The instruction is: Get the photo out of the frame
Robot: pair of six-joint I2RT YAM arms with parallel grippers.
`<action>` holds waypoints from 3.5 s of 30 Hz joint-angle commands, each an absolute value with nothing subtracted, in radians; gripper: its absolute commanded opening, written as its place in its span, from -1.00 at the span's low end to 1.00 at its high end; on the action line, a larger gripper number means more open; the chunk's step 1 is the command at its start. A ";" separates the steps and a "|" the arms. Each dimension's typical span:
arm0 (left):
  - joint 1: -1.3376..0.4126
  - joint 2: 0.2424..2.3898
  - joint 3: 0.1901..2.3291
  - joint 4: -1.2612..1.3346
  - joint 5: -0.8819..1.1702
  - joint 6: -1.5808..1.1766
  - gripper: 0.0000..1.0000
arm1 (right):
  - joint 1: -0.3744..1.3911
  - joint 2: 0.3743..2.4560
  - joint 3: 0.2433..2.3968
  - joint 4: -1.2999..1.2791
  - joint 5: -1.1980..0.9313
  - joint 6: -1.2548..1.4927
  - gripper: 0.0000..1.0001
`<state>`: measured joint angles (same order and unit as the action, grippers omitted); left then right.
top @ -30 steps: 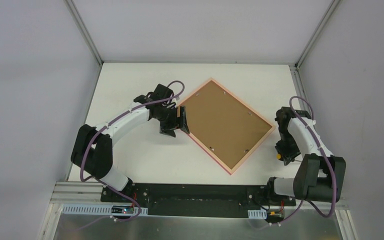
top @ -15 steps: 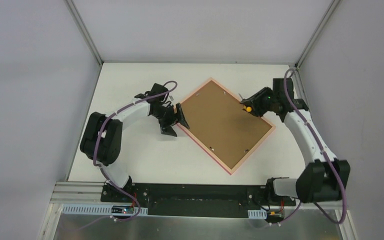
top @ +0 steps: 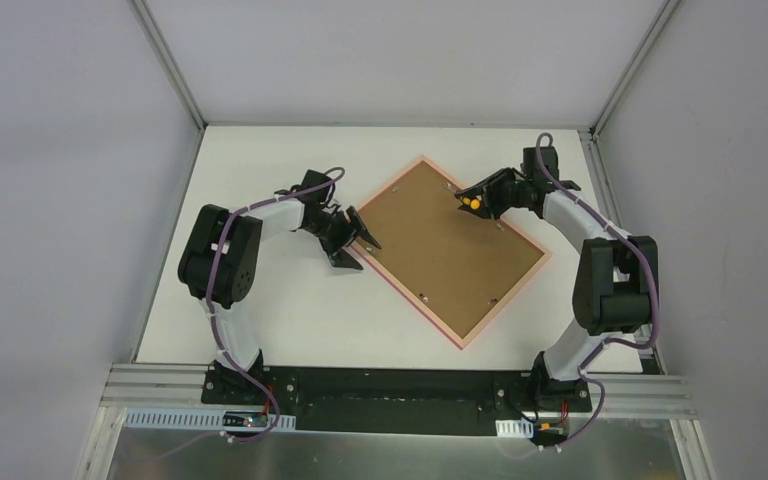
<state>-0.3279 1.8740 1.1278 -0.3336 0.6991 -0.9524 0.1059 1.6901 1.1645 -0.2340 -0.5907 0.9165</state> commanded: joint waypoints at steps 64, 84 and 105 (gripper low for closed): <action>-0.333 1.764 1.157 -0.390 0.757 -0.776 0.42 | 0.054 1.288 1.328 -1.417 0.708 0.825 -1.00; -0.334 1.717 1.136 -0.426 0.764 -0.746 0.42 | -0.255 1.362 0.884 -1.180 0.453 0.796 -0.81; -0.332 1.648 1.129 -0.426 0.759 -0.737 0.42 | -0.105 1.966 1.097 -1.316 0.516 0.618 -1.00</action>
<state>-0.3279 1.7061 1.1305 -0.4076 0.7525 -0.7658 -0.1570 1.8816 1.0424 -1.2018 0.4896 0.6975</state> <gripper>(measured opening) 0.712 0.355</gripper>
